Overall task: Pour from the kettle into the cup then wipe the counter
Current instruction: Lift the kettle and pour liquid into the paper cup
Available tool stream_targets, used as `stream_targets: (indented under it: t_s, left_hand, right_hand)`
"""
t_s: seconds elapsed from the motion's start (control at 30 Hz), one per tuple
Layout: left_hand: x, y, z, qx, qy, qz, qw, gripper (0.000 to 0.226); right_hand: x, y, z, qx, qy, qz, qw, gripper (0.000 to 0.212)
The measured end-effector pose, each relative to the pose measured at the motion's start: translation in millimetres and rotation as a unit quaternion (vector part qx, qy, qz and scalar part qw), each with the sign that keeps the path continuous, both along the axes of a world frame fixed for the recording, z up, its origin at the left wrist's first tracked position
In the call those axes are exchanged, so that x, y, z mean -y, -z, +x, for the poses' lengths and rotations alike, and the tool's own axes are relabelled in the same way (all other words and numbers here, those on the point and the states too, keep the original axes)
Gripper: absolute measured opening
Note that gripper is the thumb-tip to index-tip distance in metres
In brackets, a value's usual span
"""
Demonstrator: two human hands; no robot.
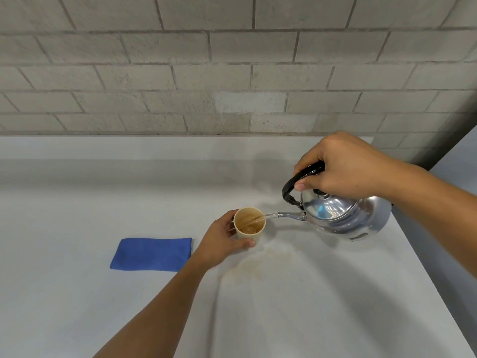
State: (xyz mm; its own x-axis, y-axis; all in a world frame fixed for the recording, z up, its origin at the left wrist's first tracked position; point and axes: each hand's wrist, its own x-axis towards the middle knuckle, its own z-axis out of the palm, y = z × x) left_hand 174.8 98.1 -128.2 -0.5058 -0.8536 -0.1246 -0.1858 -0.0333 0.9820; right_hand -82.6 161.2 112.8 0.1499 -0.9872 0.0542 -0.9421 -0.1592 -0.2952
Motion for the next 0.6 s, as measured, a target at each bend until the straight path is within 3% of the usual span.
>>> stream_targets:
  t_s: [0.6]
  left_hand:
    - [-0.3,0.1,0.4,0.004,0.003,-0.007,1.000,0.078]
  right_hand:
    - [8.0,-3.2,0.3,-0.035,-0.020,0.000,0.999,0.016]
